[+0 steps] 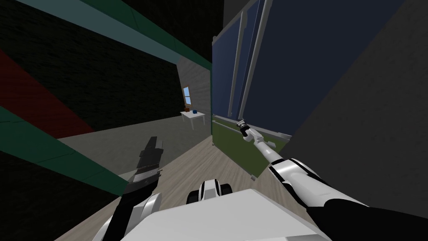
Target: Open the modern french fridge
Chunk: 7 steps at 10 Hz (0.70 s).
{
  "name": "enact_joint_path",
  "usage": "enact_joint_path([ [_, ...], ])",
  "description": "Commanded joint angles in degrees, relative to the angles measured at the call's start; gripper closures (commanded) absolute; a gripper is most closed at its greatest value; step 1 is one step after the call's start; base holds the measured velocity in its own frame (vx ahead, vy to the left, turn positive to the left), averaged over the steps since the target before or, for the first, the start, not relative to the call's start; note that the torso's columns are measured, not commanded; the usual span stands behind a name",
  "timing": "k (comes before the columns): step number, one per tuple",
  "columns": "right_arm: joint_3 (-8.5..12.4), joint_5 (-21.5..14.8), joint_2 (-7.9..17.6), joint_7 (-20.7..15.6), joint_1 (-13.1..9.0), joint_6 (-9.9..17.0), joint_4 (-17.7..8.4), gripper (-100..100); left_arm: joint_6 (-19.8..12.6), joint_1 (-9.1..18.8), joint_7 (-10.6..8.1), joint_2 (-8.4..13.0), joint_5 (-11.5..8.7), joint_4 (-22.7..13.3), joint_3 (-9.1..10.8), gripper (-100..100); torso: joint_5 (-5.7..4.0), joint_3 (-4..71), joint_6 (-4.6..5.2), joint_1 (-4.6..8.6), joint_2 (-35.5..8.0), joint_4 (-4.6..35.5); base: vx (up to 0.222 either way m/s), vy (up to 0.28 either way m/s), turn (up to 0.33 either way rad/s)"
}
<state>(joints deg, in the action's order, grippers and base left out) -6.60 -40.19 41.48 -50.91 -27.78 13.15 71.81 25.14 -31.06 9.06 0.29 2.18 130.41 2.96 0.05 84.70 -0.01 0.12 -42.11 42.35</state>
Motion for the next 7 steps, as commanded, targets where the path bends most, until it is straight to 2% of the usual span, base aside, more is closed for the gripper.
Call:
enact_joint_path([
  [1, -0.3, -0.5, 2.3, -1.7, -1.3, 1.7, -1.7, -100, 0.0, 0.0, 0.0, 0.0, 0.0, 0.0, 0.0, 0, -0.06, 0.0, 0.02, 0.02, 0.0, -0.1, 0.023, 0.001, 0.032],
  [2, -0.4, -0.1, 2.1, -1.3, -1.0, 1.5, -1.1, -100, 0.0, 0.0, 0.0, 0.0, 0.0, 0.0, 0.01, 0, -0.07, 0.0, 0.0, -0.03, 0.0, -0.1, 0.011, -0.002, 0.007],
  [3, -1.1, 1.6, 3.9, -1.5, -2.4, 1.9, -2.6, -100, 0.0, 0.0, 0.0, 0.0, 0.0, 0.0, 0.01, 0, -0.07, -0.1, 0.02, -0.08, -0.1, -0.1, 0.081, -0.012, 0.093],
  [4, -0.9, 1.1, 3.3, -1.4, -1.5, 1.9, -1.7, -100, 0.0, 0.0, 0.0, 0.0, 0.0, 0.0, 0.01, 0, -0.02, 0.0, -0.12, -0.11, 0.0, -0.1, 0.047, -0.013, 0.005],
  [5, -0.9, 1.2, 3.5, -1.4, -1.5, 2.0, -1.7, 100, 0.0, 0.0, 0.0, 0.0, 0.0, 0.0, 0.01, 0, -0.02, 0.0, -0.15, -0.17, 0.0, -0.1, 0.002, -0.008, -0.043],
  [7, -3.2, 2.5, 4.3, -0.5, -2.0, -0.9, -0.4, 100, 0.0, 0.0, 0.0, 0.0, 0.0, 0.0, 0.01, 0, -0.14, -0.2, -0.48, -0.16, -0.3, -0.2, -0.223, -0.116, 0.082],
])
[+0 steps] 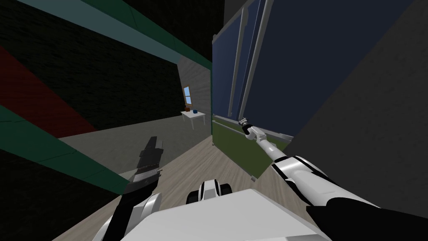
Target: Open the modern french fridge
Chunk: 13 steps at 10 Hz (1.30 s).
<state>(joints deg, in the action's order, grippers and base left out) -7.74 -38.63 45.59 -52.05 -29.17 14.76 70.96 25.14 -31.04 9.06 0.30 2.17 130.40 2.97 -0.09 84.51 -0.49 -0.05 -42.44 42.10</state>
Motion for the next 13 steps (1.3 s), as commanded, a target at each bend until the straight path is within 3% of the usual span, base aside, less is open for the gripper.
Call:
enact_joint_path([
  [1, -2.0, 1.0, 0.2, 0.6, -0.6, -2.6, 0.5, 100, 0.0, 0.0, 0.0, 0.0, 0.0, 0.0, 0.0, 0, 0.03, -0.1, 0.03, -0.03, -0.2, 0.1, -0.189, -0.086, 0.088],
  [3, -3.7, 1.9, 0.7, 1.2, -0.8, -4.6, 1.3, 100, 0.0, 0.0, 0.0, 0.0, 0.0, 0.0, -0.01, 0, 0.26, 0.1, 0.43, -0.3, 0.3, 0.2, -0.161, -0.045, 0.04],
  [6, -6.2, 3.2, 1.3, 2.1, -1.2, -7.6, 2.7, 100, 0.0, 0.0, 0.0, 0.0, 0.0, 0.0, 0.0, 0, 0.18, 0.0, 0.25, -0.14, 0.1, 0.2, -0.211, -0.083, 0.078],
  [9, -7.8, 4.1, 1.8, 2.7, -1.4, -9.7, 3.6, 100, 0.0, 0.0, 0.0, 0.0, 0.0, 0.0, 0.0, 0, 0.26, 0.2, 0.25, -0.25, 0.4, 0.2, -0.147, -0.05, 0.044],
  [10, -6.8, 3.6, 1.7, 2.5, -0.8, -9.0, 3.1, 100, 0.0, 0.0, 0.0, 0.0, 0.0, 0.0, 0.0, 0, 0.25, 0.2, 0.12, -0.28, 0.3, 0.2, -0.078, -0.03, 0.011],
  [11, -8.5, 4.2, 2.0, 3.1, -0.8, -11.3, 4.8, 100, 0.0, 0.0, 0.0, 0.0, 0.0, 0.0, -0.01, 0, 0.25, 0.2, 0.31, -0.27, 0.5, 0.2, -0.13, -0.112, 0.032],
  [13, -9.2, 4.5, 2.1, 3.4, -0.9, -12.3, 5.6, 100, 0.0, 0.0, 0.0, 0.0, 0.0, 0.0, 0.0, 0, 0.08, 0.0, 0.3, 0.01, 0.1, 0.1, -0.146, -0.128, 0.06],
])
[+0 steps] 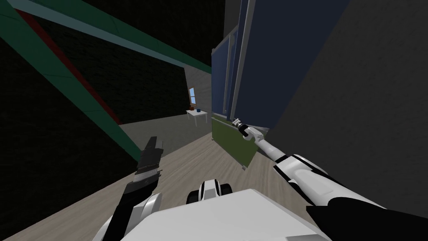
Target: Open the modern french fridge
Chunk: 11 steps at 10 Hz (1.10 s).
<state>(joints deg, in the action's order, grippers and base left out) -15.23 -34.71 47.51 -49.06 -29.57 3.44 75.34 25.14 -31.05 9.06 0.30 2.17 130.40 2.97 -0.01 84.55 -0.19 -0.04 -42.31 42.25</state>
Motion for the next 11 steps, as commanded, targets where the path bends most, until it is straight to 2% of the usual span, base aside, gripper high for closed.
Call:
enact_joint_path([
  [1, -2.4, 0.9, 0.3, 0.7, -0.6, -2.0, 2.1, 100, 0.0, 0.0, 0.0, 0.0, 0.0, 0.0, 0.0, 0, 0.03, 0.0, 0.01, -0.02, 0.0, 0.0, -0.154, -0.138, 0.048],
  [7, -6.7, 2.5, 1.2, 2.3, -0.9, -8.2, 7.0, 100, 0.0, 0.0, 0.0, 0.0, 0.0, 0.0, 0.0, 0, 0.13, 0.0, -0.01, -0.23, 0.0, 0.1, -0.196, -0.148, 0.052],
  [8, -6.2, 2.3, 1.3, 2.2, -0.5, -6.9, 6.8, 100, 0.0, 0.0, 0.0, 0.0, 0.0, 0.0, 0.0, 0, 0.16, 0.0, -0.1, -0.32, 0.0, 0.1, -0.094, -0.073, 0.013],
  [9, -7.9, 2.7, 1.4, 2.5, -0.3, -9.1, 9.1, 100, 0.0, 0.0, 0.0, 0.0, 0.0, 0.0, -0.01, 0, 0.22, 0.2, 0.08, -0.44, 0.3, 0.1, -0.109, -0.151, 0.01],
  [10, -7.9, 2.7, 1.4, 2.5, -0.3, -9.1, 9.1, 100, 0.0, 0.0, 0.0, 0.0, 0.0, 0.0, 0.01, 0, 0.14, 0.2, -0.04, -0.1, 0.2, 0.1, -0.108, -0.172, 0.046],
  [11, -8.5, 3.0, 1.5, 2.7, -0.3, -10.1, 10.1, 100, 0.0, 0.0, 0.0, 0.0, 0.0, 0.0, 0.0, 0, 0.06, 0.1, 0.01, -0.06, 0.1, 0.0, -0.101, -0.155, 0.037],
])
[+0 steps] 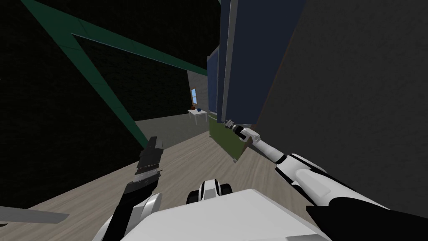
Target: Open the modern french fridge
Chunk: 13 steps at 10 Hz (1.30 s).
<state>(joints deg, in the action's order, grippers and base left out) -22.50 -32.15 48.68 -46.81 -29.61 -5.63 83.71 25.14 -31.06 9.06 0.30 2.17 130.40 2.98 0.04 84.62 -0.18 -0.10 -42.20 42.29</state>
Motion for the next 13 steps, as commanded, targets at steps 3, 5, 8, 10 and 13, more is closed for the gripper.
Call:
enact_joint_path([
  [3, -3.1, 1.0, 0.6, 0.9, -0.3, -3.9, 4.9, 100, 0.0, 0.0, 0.0, 0.0, 0.0, 0.0, 0.0, 0, 0.02, -0.1, 0.05, 0.01, -0.1, 0.1, -0.104, -0.194, 0.05],
  [5, -4.3, 1.5, 0.8, 1.2, -0.4, -5.9, 7.0, 100, 0.0, 0.0, 0.0, 0.0, 0.0, 0.0, 0.0, 0, 0.04, -0.2, 0.07, -0.15, -0.3, 0.1, -0.118, -0.197, 0.029],
  [8, -5.1, 2.6, 3.7, 3.3, -1.9, -5.2, 7.9, -100, 0.0, 0.0, 0.0, 0.0, 0.0, 0.0, -0.01, 0, 0.14, -0.1, 0.09, -0.49, -0.1, 0.0, -0.068, -0.091, 0.021],
  [10, -5.6, 3.8, 6.4, 5.2, -3.5, -5.1, 8.2, -100, 0.0, 0.0, 0.0, 0.0, 0.0, 0.0, -0.02, 0, 0.14, 0.3, -0.12, -0.42, 0.3, 0.0, -0.015, 0.061, -0.03],
  [13, -6.0, 4.9, 9.1, 7.1, -5.1, -4.9, 8.5, -100, 0.0, 0.0, 0.0, 0.0, 0.0, 0.0, -0.02, 0, 0.17, 0.3, -0.33, -0.01, 0.0, 0.5, -0.007, 0.039, 0.012],
])
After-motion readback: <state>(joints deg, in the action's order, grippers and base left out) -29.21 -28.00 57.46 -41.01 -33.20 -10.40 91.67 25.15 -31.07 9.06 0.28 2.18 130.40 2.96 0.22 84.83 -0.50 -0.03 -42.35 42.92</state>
